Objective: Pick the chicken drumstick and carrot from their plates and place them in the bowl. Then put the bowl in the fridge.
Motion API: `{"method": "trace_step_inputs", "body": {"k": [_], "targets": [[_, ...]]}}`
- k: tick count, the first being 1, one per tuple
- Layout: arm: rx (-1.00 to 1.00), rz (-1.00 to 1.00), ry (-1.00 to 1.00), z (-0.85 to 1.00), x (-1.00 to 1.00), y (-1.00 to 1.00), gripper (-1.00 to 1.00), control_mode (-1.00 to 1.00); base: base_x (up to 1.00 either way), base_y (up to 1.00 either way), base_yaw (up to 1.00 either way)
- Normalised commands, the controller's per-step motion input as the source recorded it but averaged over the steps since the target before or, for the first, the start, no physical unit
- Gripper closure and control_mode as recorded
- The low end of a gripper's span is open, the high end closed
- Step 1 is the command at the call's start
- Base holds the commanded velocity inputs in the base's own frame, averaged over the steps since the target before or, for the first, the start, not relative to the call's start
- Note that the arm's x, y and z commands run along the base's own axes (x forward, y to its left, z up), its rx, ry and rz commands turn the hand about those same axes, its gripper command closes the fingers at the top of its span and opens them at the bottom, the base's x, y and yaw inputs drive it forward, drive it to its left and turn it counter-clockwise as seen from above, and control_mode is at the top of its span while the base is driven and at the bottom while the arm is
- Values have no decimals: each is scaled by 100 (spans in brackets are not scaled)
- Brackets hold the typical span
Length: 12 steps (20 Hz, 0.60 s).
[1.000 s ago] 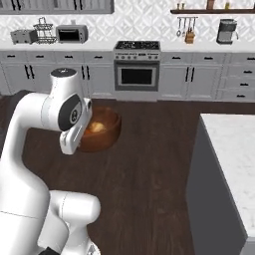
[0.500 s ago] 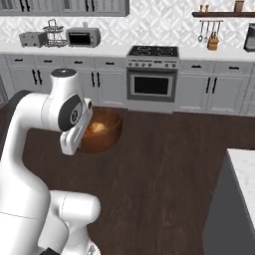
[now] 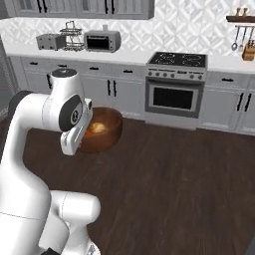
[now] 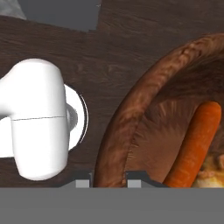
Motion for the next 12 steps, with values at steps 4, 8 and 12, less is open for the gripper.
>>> {"method": "trace_step_inputs", "body": {"k": [4,8,12], "targets": [[0,0,0,0,0,0,100,100,100,-1,30],[0,0,0,0,0,0,100,100,100,-6,38],[0,0,0,0,0,0,100,100,100,-7,50]]}}
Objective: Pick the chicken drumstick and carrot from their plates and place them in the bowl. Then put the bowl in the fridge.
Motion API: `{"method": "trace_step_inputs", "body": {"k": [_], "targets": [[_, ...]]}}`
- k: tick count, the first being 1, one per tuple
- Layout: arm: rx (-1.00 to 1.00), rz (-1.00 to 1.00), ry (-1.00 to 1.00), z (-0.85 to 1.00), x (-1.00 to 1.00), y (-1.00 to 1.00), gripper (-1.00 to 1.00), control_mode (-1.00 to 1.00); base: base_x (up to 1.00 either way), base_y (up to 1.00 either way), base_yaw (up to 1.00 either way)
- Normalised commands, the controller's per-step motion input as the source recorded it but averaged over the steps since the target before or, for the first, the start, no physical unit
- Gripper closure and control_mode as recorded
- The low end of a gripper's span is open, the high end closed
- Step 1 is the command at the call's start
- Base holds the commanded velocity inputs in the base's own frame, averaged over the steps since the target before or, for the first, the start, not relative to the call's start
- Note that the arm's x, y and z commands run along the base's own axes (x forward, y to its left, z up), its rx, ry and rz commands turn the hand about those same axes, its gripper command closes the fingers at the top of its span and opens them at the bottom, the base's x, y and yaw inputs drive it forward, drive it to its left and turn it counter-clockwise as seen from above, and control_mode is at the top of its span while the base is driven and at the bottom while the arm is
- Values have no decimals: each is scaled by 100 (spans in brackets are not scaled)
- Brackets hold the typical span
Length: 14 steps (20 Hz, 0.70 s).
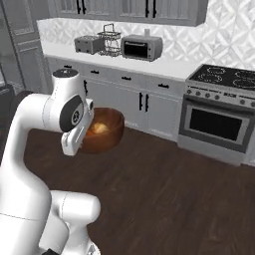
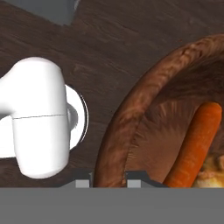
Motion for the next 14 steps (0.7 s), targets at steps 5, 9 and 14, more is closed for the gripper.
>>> {"method": "trace_step_inputs", "body": {"k": [5,9,14], "targets": [[0,0,0,0,0,0,100,100,100,-9,70],[0,0,0,0,0,0,100,100,100,-11,75],[0,0,0,0,0,0,100,100,100,-9,70]]}}
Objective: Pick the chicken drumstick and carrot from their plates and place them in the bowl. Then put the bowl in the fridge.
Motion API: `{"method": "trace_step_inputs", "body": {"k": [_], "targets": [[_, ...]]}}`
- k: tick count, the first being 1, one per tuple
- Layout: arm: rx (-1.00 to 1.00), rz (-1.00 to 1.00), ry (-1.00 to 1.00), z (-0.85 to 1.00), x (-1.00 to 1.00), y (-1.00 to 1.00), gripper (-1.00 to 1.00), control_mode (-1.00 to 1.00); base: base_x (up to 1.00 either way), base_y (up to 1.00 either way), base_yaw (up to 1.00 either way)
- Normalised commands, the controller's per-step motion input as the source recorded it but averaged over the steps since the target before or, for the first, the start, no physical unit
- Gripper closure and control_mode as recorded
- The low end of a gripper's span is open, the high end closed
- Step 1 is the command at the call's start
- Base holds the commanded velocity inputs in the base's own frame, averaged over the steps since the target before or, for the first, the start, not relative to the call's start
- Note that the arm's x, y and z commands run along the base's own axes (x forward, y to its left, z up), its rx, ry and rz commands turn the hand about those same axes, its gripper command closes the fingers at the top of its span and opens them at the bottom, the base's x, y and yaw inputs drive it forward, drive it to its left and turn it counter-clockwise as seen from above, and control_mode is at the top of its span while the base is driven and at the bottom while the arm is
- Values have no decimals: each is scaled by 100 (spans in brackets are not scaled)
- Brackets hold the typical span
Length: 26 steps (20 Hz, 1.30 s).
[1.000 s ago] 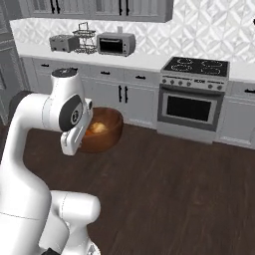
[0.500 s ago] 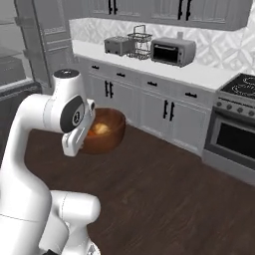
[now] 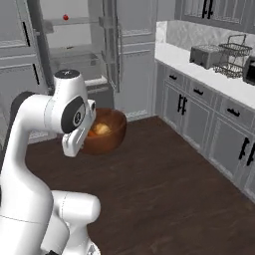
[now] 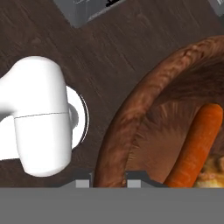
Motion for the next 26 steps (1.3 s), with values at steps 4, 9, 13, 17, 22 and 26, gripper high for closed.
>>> {"method": "trace_step_inputs", "body": {"k": [4,9,13,17,22,26], "targets": [[0,0,0,0,0,0,100,100,100,-8,69],[0,0,0,0,0,0,100,100,100,-35,60],[0,0,0,0,0,0,100,100,96,-47,56],[0,0,0,0,0,0,100,100,90,-53,44],[0,0,0,0,0,0,100,100,87,-58,41],[0,0,0,0,0,0,100,100,75,-45,7]]}}
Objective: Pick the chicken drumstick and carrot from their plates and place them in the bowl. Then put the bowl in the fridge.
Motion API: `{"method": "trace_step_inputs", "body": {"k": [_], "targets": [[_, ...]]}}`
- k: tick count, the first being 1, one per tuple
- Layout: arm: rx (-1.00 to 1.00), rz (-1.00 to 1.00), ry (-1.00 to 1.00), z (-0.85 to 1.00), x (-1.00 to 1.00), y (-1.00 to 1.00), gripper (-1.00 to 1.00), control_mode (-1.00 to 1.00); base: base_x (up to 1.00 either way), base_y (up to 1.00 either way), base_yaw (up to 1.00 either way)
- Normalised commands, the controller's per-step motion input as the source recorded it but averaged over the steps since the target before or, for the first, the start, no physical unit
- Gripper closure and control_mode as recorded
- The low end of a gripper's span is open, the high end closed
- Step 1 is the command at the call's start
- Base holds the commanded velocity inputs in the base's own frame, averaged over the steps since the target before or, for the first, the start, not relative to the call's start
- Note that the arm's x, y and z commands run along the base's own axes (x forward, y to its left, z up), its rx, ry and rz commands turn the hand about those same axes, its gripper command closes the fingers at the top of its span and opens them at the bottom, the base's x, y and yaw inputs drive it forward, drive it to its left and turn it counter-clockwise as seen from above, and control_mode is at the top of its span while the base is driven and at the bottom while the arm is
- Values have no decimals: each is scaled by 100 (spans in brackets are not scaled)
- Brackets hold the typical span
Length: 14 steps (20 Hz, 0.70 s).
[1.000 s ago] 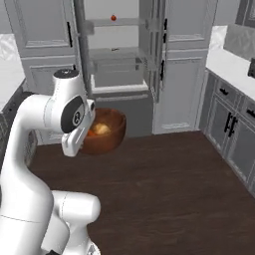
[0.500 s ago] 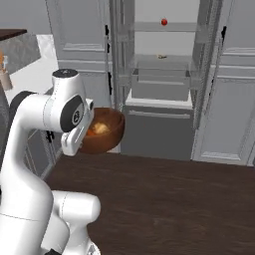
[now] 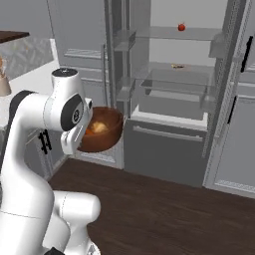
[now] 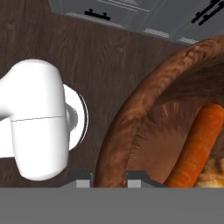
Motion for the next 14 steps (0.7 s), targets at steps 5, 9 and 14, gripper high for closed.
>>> {"method": "trace_step_inputs", "body": {"k": [5,9,14], "targets": [[0,0,0,0,0,0,100,100,88,-33,-22],[0,0,0,0,0,0,100,100,91,-47,-14],[0,0,0,0,0,0,100,100,86,-37,-15]]}}
